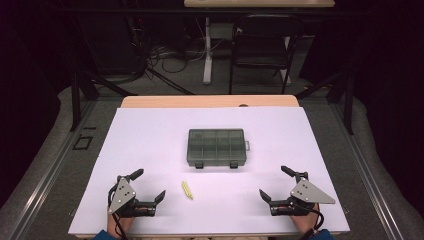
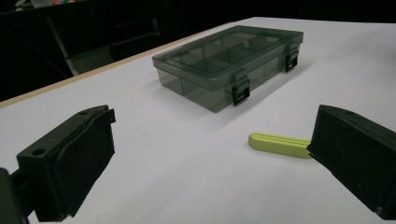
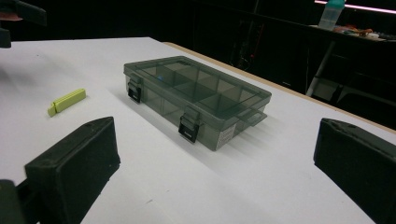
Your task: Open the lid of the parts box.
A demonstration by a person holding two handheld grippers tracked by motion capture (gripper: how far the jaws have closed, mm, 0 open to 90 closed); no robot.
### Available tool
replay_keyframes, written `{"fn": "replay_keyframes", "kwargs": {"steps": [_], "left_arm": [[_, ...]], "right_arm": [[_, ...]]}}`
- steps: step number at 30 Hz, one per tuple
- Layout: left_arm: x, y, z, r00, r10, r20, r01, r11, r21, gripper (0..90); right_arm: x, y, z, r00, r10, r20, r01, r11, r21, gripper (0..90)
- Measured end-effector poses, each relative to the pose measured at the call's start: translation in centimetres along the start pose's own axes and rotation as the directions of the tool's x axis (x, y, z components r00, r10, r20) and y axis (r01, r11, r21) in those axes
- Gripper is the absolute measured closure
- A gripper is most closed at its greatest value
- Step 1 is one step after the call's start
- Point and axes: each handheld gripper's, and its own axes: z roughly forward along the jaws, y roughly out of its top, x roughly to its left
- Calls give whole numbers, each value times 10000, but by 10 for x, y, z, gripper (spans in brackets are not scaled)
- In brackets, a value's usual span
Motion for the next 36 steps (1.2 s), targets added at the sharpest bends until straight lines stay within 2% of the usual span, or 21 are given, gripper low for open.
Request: {"fn": "replay_keyframes", "kwargs": {"steps": [9, 17, 29, 36], "left_arm": [[-1, 0, 3, 9997, -15, 240, 10, 9998, 220, 0], [0, 1, 10, 9988, -158, 472, 138, 9991, 409, 0], [4, 5, 31, 9951, -319, 938, 244, 9965, 799, 0], [9, 12, 45, 9942, -336, 1021, 237, 9950, 967, 0]], "right_arm": [[-1, -1, 8, 9999, 50, -112, -46, 9994, 336, 0], [-6, 0, 27, 9991, 206, -373, -182, 9978, 644, 0], [-14, 3, 53, 9963, 391, -771, -291, 9914, 1276, 0], [-19, 8, 70, 9936, 413, -1050, -239, 9866, 1616, 0]]}}
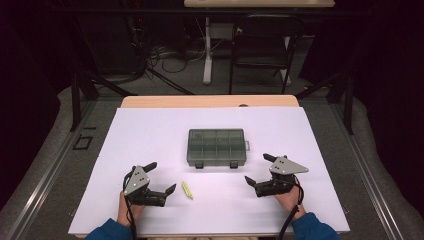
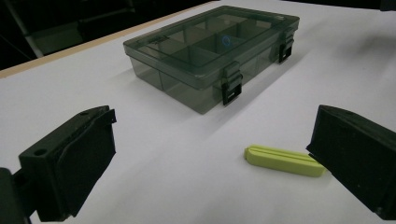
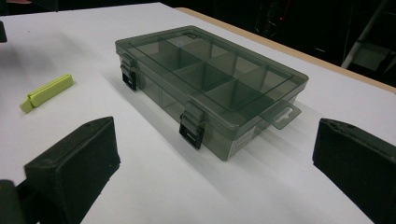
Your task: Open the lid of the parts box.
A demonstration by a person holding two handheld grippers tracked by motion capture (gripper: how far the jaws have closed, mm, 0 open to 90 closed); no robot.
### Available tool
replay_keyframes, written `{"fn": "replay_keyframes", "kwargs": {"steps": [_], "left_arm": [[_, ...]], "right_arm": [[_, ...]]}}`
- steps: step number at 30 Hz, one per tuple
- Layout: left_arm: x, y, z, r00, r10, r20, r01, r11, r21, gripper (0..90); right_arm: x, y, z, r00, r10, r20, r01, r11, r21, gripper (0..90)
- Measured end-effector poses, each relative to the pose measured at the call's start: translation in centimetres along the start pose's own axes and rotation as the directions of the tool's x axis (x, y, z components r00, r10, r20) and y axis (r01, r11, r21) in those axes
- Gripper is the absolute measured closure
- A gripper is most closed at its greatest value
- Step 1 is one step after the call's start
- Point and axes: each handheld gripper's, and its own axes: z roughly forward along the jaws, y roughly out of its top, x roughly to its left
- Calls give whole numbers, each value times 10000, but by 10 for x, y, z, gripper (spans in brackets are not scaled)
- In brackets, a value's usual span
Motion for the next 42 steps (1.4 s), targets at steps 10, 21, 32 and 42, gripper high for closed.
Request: {"fn": "replay_keyframes", "kwargs": {"steps": [10, 21, 32, 42], "left_arm": [[12, 17, 17, 10000, -71, 1, 71, 9992, 397, 0], [21, 28, 38, 9996, -241, 145, 225, 9948, 997, 7], [25, 35, 61, 9987, -358, 375, 287, 9840, 1756, 82], [30, 39, 75, 9949, -205, 987, -6, 9778, 2096, 165]], "right_arm": [[-12, 9, 15, 9987, 353, -367, -336, 9984, 453, 0], [-26, 21, 32, 9953, 709, -663, -646, 9936, 926, 0], [-32, 29, 48, 9922, 582, -1102, -439, 9908, 1280, 89], [-40, 29, 61, 9855, 718, -1540, -406, 9795, 1971, 188]]}}
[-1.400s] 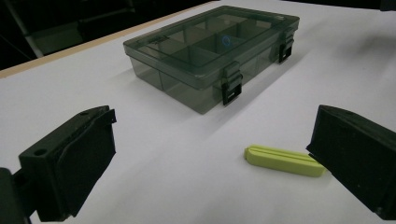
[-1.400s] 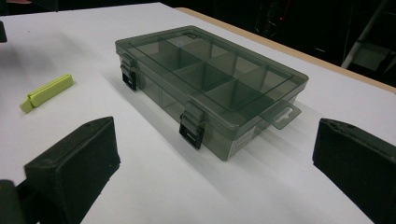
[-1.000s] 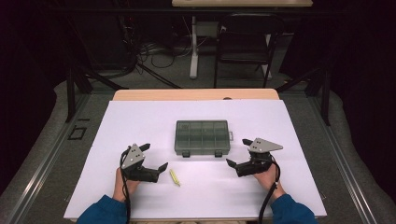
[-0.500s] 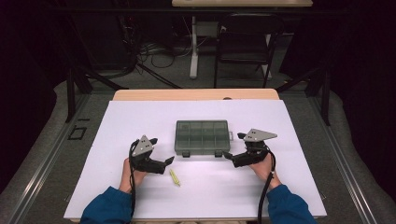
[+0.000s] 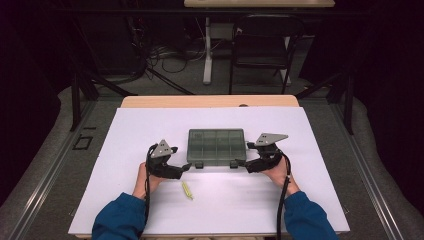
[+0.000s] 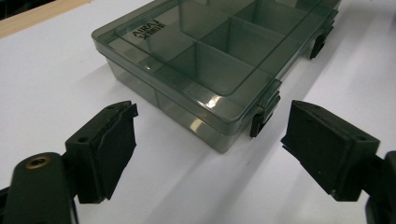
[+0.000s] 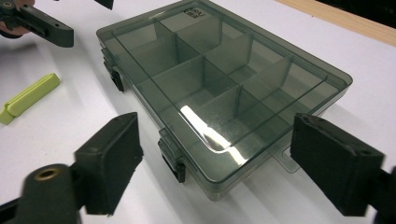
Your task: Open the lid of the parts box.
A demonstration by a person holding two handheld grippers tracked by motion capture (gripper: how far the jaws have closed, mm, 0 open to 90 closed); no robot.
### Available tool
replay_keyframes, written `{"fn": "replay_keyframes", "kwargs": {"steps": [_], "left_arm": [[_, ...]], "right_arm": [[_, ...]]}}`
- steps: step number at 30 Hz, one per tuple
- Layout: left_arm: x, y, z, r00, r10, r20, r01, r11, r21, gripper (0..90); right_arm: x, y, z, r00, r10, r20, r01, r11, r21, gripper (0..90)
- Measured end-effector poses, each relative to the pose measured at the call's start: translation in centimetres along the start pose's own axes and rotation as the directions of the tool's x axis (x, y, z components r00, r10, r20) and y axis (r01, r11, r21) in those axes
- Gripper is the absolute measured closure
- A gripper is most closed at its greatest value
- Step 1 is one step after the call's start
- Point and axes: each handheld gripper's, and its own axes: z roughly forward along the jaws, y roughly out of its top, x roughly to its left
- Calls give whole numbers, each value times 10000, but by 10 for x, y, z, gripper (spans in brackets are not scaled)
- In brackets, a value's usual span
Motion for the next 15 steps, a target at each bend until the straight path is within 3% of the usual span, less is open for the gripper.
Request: {"fn": "replay_keyframes", "kwargs": {"steps": [2, 15], "left_arm": [[0, 0, 4, 9998, 92, 150, -95, 9998, 176, 181], [-1, 1, 6, 9993, 340, 133, -344, 9990, 289, 318]], "right_arm": [[0, -1, 0, 10000, 22, -28, -22, 9999, 106, 207], [-7, -10, -8, 9986, 493, 178, -497, 9985, 224, 356]]}}
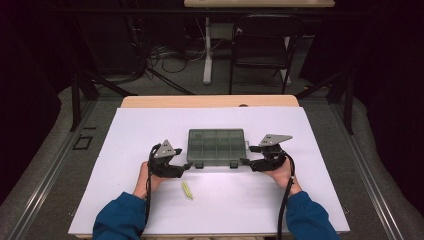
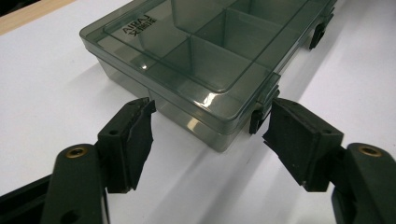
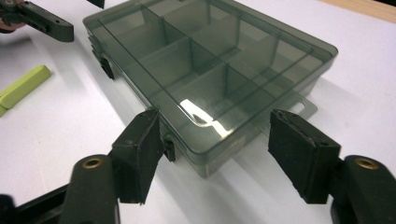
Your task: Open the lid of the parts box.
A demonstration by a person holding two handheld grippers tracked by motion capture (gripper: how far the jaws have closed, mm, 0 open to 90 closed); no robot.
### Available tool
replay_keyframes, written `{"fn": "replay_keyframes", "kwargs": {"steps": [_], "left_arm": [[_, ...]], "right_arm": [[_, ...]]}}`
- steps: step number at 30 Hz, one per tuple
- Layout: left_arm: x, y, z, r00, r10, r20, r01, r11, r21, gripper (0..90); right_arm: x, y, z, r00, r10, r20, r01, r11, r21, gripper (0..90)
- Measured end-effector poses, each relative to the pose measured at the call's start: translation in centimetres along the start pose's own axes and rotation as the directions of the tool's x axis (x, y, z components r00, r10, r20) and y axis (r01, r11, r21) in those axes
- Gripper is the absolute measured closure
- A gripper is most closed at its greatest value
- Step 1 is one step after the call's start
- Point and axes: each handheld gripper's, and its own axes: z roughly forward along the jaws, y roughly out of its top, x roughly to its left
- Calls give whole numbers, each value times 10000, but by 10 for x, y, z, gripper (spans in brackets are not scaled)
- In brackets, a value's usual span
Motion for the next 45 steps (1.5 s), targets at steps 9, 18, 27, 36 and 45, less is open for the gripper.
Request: {"fn": "replay_keyframes", "kwargs": {"steps": [9, 18, 27, 36, 45], "left_arm": [[-1, -1, 3, 9998, 181, 27, -181, 9996, 209, 396], [-2, -3, 7, 9998, 202, 48, -203, 9992, 338, 448], [-5, -3, 9, 9994, 333, -29, -332, 9989, 332, 508], [-5, -4, 9, 9999, 99, -75, -97, 9997, 241, 539], [-3, -6, 9, 9999, -96, 56, 95, 9998, 181, 545]], "right_arm": [[4, -2, 6, 9994, -358, 36, 356, 9983, 469, 395], [8, -4, 14, 9984, -529, 212, 506, 9939, 981, 404], [9, -5, 16, 9975, -604, 375, 561, 9928, 1060, 445], [9, -6, 17, 9974, -608, 396, 560, 9920, 1132, 447], [9, -6, 16, 9976, -554, 409, 504, 9922, 1143, 455]]}}
